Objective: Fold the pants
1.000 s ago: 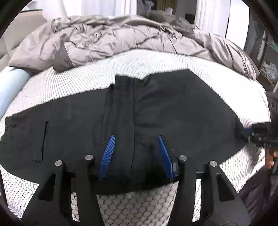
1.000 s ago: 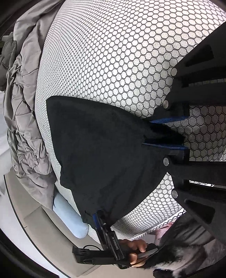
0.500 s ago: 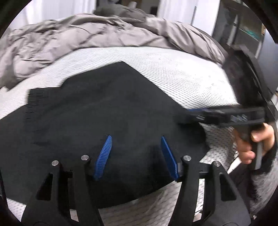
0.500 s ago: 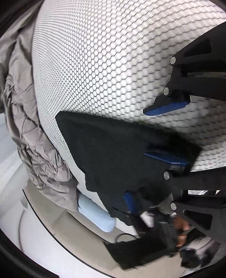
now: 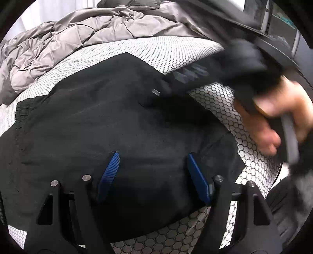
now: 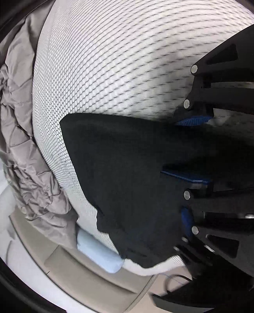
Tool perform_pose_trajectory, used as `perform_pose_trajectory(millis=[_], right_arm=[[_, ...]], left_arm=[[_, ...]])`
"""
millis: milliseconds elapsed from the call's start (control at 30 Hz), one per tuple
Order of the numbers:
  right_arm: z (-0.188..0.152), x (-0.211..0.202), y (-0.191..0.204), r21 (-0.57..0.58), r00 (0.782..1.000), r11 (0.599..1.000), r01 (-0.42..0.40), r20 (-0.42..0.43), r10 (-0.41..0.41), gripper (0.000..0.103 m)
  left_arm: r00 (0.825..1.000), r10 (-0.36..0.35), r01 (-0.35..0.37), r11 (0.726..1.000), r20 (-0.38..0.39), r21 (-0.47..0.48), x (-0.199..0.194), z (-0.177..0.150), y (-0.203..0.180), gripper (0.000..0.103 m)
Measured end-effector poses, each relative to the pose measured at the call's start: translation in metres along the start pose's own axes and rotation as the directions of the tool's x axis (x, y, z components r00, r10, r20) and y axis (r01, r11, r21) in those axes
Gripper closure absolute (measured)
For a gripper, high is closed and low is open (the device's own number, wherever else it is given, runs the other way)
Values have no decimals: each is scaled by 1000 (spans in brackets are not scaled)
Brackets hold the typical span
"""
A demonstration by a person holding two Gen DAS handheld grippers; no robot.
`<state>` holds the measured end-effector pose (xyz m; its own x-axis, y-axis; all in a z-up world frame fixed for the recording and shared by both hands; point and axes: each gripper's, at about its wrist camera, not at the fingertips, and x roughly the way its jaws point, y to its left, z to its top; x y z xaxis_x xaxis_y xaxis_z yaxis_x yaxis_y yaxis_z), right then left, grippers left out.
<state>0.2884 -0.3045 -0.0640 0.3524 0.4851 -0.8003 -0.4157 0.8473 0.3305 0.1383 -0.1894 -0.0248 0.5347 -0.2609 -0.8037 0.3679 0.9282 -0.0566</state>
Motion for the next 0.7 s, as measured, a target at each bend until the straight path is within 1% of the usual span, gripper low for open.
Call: perform_pose_trajectory(millis=[67,100,167,233,333,433,500,567,600,700], right_arm=[[23,10,-7,-4,1000,1000,4,-9,-4,67],[33,14,-10,2,1000,1000,4,-11,-4,70],[58,24,-18,7,1000,1000,10,-11,-10,73],[80,35,-21,-14,999,999,47,-6,-47,74],[104,48,-26,-21,997,996,83,3,-83,74],[115,52,-30,-9,996,996,90,10,-90,74],[116,48,-31,25,997,997,78,5,-78,74],[106,33,-33,57,998,996,65,4,-66,72],[94,23,-32,67,999,996,52,-1,-52,71],[46,-4,-30,78,1000,997,-26,4,26,65]], left_arm=[[1000,-19,19,1000,-10,-14,-1,1,3,34],[1000,-23,23,1000,-12,-19,-1,2,5,34],[1000,-24,24,1000,-14,-15,-2,2,5,34],[1000,-25,25,1000,-14,-8,-2,1,5,34],[999,-32,32,999,-13,-6,-4,0,7,33],[999,-35,35,999,-12,1,-5,-1,7,33],[999,-37,37,999,-7,5,-6,-2,6,33],[999,-41,41,999,-4,5,-5,-1,9,33],[999,-41,41,999,-3,4,-5,-1,9,32],[999,-35,35,999,-2,2,-4,-2,7,31]])
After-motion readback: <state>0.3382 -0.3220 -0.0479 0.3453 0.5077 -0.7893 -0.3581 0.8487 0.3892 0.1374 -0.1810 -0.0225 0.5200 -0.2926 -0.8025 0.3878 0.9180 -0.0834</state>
